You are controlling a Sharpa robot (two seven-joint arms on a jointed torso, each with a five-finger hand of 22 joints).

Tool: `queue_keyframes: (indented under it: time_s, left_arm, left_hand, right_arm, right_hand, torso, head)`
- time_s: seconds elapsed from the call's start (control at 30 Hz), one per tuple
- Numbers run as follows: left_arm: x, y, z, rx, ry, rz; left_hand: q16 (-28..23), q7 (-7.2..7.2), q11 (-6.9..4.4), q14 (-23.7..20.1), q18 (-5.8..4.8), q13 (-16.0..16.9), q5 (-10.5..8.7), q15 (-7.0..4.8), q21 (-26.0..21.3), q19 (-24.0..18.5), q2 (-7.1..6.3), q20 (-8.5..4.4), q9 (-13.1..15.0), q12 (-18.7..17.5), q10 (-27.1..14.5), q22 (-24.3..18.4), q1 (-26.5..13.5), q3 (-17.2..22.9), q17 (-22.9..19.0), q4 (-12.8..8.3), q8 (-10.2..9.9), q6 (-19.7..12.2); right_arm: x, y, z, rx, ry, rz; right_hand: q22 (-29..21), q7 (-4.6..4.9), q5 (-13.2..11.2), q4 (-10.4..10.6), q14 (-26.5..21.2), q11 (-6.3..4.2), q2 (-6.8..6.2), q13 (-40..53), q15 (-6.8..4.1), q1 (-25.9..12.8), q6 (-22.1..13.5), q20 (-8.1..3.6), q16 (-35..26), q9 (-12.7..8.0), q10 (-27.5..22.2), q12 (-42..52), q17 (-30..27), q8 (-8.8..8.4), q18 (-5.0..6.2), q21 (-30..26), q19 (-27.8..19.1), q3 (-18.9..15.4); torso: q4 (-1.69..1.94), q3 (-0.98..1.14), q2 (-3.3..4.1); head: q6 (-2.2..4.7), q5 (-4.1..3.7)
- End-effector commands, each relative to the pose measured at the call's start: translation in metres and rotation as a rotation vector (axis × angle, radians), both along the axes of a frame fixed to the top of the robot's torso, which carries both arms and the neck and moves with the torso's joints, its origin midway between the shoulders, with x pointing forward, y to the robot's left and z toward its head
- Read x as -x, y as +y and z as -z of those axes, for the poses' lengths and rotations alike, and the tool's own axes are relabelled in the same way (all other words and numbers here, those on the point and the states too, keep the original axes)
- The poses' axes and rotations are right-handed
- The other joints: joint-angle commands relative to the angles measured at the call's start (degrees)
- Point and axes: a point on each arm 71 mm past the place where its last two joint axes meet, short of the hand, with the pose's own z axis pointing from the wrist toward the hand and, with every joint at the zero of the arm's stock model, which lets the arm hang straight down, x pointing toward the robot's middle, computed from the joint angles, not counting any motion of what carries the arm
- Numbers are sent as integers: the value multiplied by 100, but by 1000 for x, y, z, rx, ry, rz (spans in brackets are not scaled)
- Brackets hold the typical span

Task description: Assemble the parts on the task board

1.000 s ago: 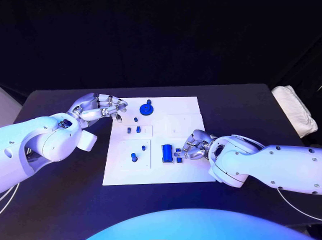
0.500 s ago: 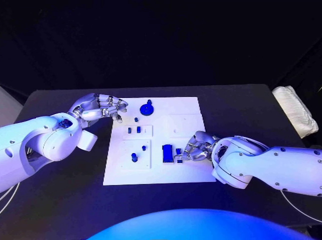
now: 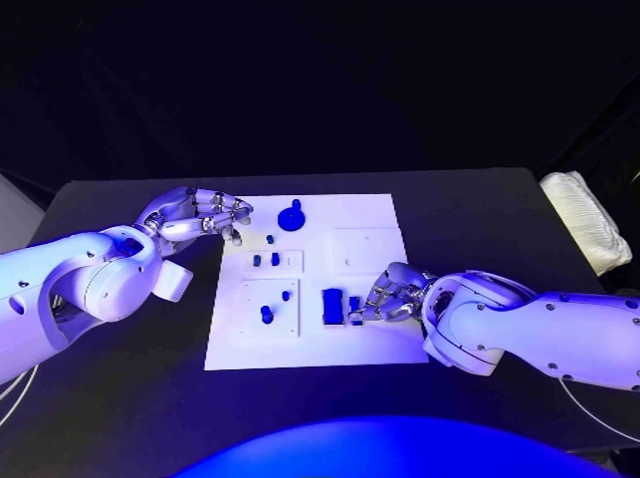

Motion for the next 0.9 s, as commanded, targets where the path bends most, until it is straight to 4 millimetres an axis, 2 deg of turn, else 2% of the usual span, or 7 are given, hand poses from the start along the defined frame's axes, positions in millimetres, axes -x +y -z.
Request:
queue_keyframes:
  time_s: [0.03,0.23,0.5,0.9]
  left_arm:
    - [1,-3,-1,6,-2,19]
    - [1,-2,0,5,-1,18]
    - [1,-2,0,5,-1,17]
    - [0,-2,0,4,0,16]
  left_hand:
    - [10,10,13,-35,70,10,12,-22,-27,40,7,-4,5,32,-40,-7,55,2,9,21,35,-43]
    - [10,10,13,-35,70,10,12,-22,-27,40,7,-4,5,32,-40,-7,55,2,9,21,35,-43]
    - [10,10,13,-35,70,10,12,-22,-27,40,7,-4,5,32,-40,-7,55,2,9,21,35,-43]
    - [10,10,13,-35,70,10,12,-22,-27,40,7,-4,5,32,-40,-7,55,2,9,21,35,-43]
  right_arm:
    - [0,-1,3,25,9,-34]
    - [-2,-3,4,36,5,-33]
    - [-3,-1,4,33,-9,-36]
    - [-1,-3,0,-7,-39,-23]
  right_hand:
    - [1509,16,-27,-6,598,-7,16,1141,3,146,-48,-26,37,-19,325,-12,1509,7,-39,34,599,-34]
    - [1509,19,-58,-18,598,-5,85,1140,4,357,-51,-25,37,-36,323,-21,1509,-4,-39,34,599,-42]
    - [1509,21,-75,-21,598,-5,91,1144,5,400,-52,-25,37,-40,325,-15,1509,-7,-39,34,599,-48]
    - [1509,26,-48,51,598,3,63,1136,12,154,-30,-18,37,-56,319,-46,1509,-1,-39,34,599,-371]
  torso:
    - [8,-2,1]
    - [4,-2,4]
    - [4,-2,2]
    - [2,0,-2]
  head:
    - [-4,-3]
    - [-6,1]
    - [-7,-4]
    - [13,0]
